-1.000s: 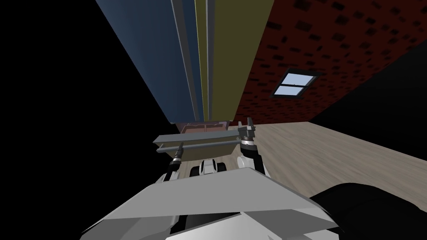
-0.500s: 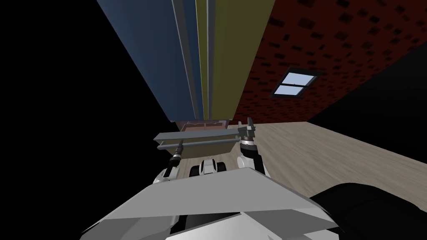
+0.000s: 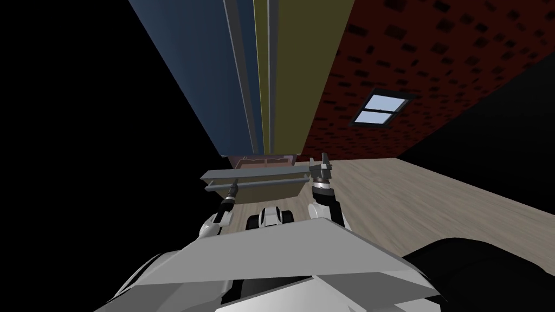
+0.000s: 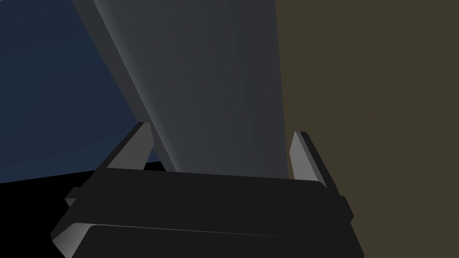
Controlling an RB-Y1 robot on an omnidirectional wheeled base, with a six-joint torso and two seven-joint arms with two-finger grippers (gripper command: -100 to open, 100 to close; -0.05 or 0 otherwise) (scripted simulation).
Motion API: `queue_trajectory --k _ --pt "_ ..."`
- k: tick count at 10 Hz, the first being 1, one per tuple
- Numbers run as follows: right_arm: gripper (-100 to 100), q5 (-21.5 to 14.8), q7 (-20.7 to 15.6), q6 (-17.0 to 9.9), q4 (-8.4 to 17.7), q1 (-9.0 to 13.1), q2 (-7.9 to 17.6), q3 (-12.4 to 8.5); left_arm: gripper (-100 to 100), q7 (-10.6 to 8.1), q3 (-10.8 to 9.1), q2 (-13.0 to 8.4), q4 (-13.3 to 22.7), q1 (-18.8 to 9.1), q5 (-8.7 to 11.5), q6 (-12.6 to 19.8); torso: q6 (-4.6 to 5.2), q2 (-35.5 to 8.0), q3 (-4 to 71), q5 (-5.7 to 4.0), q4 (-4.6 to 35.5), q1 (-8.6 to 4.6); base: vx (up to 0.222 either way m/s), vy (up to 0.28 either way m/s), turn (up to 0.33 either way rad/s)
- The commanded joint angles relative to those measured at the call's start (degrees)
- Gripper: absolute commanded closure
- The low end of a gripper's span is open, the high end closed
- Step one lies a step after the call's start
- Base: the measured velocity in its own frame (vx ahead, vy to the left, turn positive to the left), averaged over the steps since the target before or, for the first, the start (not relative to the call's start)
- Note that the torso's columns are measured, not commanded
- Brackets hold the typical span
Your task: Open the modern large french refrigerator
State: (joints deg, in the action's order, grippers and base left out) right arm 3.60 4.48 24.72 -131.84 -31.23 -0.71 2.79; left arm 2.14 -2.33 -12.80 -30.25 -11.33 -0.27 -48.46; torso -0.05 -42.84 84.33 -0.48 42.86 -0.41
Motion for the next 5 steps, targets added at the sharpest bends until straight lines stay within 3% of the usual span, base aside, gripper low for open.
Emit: queue_trajectory --k 1,5 --pt "0 0.0 0.0 0.0 0.0 0.0 0.0 0.0 -100 0.10 0.00 -0.1 -3.9 1.4 -0.1 1.7 -0.02 0.0 0.0 0.06 -0.1 0.03 -0.004 0.006 0.002" --pt "0 0.0 0.0 0.0 0.0 0.0 0.0 0.0 -100 -0.32 -0.05 -0.6 -4.9 0.3 0.0 3.2 0.00 -0.2 -0.1 -0.05 0.1 -0.10 -0.024 -0.007 0.001"
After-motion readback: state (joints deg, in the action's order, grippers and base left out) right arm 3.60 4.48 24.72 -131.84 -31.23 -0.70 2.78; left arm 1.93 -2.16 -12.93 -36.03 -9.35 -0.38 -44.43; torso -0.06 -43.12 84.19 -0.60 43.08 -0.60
